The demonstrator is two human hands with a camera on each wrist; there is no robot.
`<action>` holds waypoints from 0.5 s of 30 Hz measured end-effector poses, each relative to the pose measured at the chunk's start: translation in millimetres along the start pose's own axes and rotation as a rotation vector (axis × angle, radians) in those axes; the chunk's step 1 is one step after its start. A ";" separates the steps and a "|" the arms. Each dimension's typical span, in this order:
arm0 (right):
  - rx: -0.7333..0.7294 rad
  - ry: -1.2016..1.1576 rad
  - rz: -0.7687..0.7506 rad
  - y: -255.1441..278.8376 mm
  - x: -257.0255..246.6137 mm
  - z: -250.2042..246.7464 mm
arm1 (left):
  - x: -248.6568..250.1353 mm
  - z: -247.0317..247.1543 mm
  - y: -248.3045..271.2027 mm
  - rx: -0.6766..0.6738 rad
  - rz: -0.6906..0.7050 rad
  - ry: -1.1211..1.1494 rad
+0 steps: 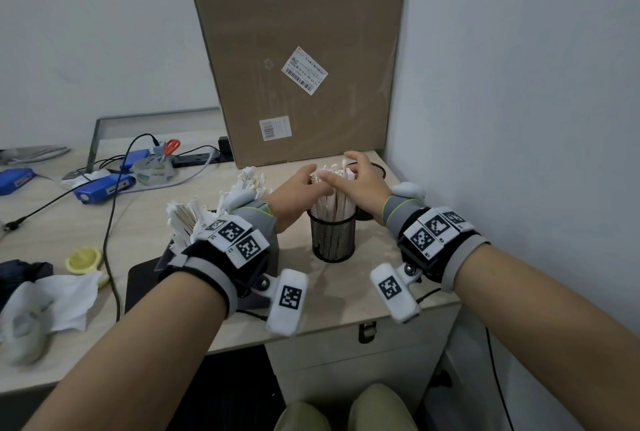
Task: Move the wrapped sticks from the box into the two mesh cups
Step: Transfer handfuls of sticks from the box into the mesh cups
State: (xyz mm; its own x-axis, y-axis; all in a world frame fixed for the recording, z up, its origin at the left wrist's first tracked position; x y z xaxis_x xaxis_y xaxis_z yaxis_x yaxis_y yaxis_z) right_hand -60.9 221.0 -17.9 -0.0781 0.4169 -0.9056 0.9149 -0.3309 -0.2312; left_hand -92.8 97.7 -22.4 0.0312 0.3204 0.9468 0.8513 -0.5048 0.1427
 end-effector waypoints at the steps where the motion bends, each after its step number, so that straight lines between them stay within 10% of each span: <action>1: -0.007 -0.019 0.018 1.0 -1.5 -1.3 | -0.9 -2.5 -1.4 0.003 -0.004 -0.005; 8: -0.220 -0.019 0.083 3.5 10.7 -5.0 | -13.1 -8.9 0.6 -0.133 0.041 -0.287; 15: -0.362 -0.030 0.075 4.6 14.1 1.1 | 6.8 -16.8 -7.4 0.133 0.260 -0.611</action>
State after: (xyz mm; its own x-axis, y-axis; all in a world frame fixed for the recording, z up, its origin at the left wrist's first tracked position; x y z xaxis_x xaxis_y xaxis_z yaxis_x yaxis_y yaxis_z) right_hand -58.3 224.4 -32.2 -0.0126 0.3763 -0.9264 0.9989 -0.0363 -0.0283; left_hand -107.6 90.1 -12.2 0.5013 0.6173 0.6064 0.8319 -0.5366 -0.1415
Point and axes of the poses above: each hand's wrist, its own y-axis away from the middle knuckle, its own z-axis out of the palm, x = y × z, the point moved 7 cm from there along -y, towards the middle knuckle, and after that the axes turned 4 degrees about -z, right-handed, at the moved point
